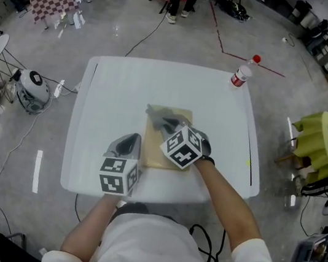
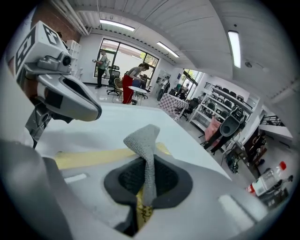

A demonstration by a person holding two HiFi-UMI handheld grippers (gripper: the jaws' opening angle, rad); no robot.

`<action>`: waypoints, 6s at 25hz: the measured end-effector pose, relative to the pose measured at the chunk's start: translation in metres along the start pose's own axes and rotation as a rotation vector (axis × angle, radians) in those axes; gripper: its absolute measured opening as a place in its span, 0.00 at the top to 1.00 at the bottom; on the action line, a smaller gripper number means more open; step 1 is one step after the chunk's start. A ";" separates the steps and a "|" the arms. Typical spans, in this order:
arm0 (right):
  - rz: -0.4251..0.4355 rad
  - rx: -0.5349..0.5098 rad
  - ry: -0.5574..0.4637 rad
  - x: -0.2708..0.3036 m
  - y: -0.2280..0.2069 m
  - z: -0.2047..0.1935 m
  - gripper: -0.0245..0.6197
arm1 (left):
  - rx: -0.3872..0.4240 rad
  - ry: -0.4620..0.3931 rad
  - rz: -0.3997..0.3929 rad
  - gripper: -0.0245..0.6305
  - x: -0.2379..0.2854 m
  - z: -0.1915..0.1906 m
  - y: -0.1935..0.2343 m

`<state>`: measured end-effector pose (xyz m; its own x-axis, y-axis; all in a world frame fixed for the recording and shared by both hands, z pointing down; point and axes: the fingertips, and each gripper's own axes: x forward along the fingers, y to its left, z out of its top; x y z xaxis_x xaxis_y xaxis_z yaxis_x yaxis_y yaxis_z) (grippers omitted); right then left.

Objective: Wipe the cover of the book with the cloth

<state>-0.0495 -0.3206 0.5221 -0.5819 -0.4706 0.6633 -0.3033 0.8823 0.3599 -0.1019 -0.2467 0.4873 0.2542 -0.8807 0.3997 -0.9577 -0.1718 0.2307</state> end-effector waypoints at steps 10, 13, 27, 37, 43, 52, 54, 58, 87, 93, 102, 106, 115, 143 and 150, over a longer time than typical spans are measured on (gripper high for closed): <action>0.048 0.006 -0.027 -0.039 0.046 -0.018 0.94 | 0.014 0.003 0.011 0.95 -0.014 -0.010 -0.017; 0.072 0.006 -0.033 -0.051 0.060 -0.023 0.94 | 0.009 0.003 0.025 0.95 -0.020 -0.013 -0.016; 0.205 -0.074 -0.043 -0.094 0.125 -0.039 0.94 | -0.006 0.001 0.054 0.95 -0.031 -0.023 -0.021; 0.165 -0.080 -0.109 -0.097 0.089 -0.008 0.94 | -0.020 -0.002 0.069 0.95 -0.024 -0.020 -0.002; 0.080 -0.123 -0.112 -0.066 0.033 0.032 0.94 | -0.037 -0.025 0.088 0.95 -0.021 -0.011 0.020; 0.097 -0.292 -0.025 0.010 -0.009 0.077 0.94 | -0.056 -0.025 0.112 0.95 -0.020 -0.013 0.055; 0.118 -0.314 0.001 0.028 -0.011 0.077 0.94 | -0.062 -0.026 0.121 0.95 -0.019 -0.012 0.064; 0.154 -0.354 0.052 0.059 -0.006 0.074 0.94 | -0.078 -0.022 0.141 0.95 -0.021 -0.014 0.084; 0.440 -0.317 0.105 0.018 0.089 0.028 0.94 | -0.073 -0.021 0.157 0.95 -0.030 -0.015 0.075; 0.487 -0.297 0.083 -0.006 0.118 0.023 0.94 | -0.062 -0.027 0.158 0.95 -0.040 -0.016 0.065; 0.526 -0.276 0.052 -0.043 0.152 0.015 0.94 | -0.050 -0.030 0.158 0.95 -0.058 -0.018 0.044; 0.539 -0.270 0.036 -0.057 0.168 0.012 0.94 | -0.042 -0.030 0.157 0.95 -0.065 -0.018 0.040; 0.413 0.014 -0.112 -0.088 0.148 0.017 0.94 | -0.013 -0.040 0.128 0.95 -0.073 -0.012 0.019; -0.234 0.655 -0.479 -0.265 -0.013 -0.068 0.94 | 0.130 -0.085 -0.006 0.95 -0.059 0.018 -0.133; -0.227 0.673 -0.484 -0.277 -0.010 -0.082 0.94 | 0.132 -0.086 -0.017 0.95 -0.060 0.014 -0.154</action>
<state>0.1764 -0.1994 0.3885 -0.6643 -0.7160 0.2148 -0.7453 0.6562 -0.1175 0.0287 -0.1734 0.4155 0.2634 -0.9107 0.3182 -0.9642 -0.2382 0.1163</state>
